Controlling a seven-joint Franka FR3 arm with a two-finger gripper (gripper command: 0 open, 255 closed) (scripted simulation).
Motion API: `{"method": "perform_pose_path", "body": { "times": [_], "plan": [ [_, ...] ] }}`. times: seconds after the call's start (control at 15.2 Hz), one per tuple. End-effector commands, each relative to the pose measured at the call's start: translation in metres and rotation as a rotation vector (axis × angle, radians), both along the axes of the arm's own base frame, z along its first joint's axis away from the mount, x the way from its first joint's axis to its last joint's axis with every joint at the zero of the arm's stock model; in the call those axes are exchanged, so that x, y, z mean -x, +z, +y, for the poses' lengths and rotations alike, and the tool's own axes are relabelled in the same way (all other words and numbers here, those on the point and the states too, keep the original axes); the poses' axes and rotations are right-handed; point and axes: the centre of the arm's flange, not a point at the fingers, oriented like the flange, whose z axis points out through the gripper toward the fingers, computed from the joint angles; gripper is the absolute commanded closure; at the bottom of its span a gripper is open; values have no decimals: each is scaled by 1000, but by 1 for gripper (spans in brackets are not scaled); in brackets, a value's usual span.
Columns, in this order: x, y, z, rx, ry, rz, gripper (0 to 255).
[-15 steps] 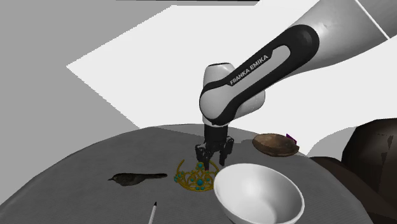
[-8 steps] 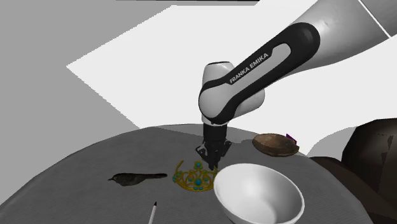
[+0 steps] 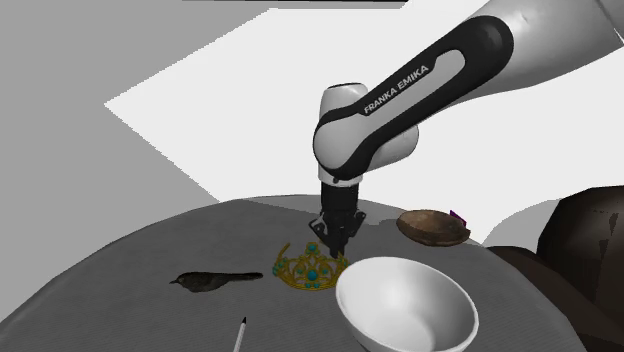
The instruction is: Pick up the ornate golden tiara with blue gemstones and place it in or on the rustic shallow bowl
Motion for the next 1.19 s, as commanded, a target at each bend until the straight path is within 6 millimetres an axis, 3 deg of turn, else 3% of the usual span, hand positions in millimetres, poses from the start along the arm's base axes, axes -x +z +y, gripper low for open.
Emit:
{"method": "perform_pose_path", "body": {
  "times": [0.0,1.12],
  "plan": [
    [0,11,0,0,0,0,255],
    [0,95,0,0,0,0,255]
  ]
}}
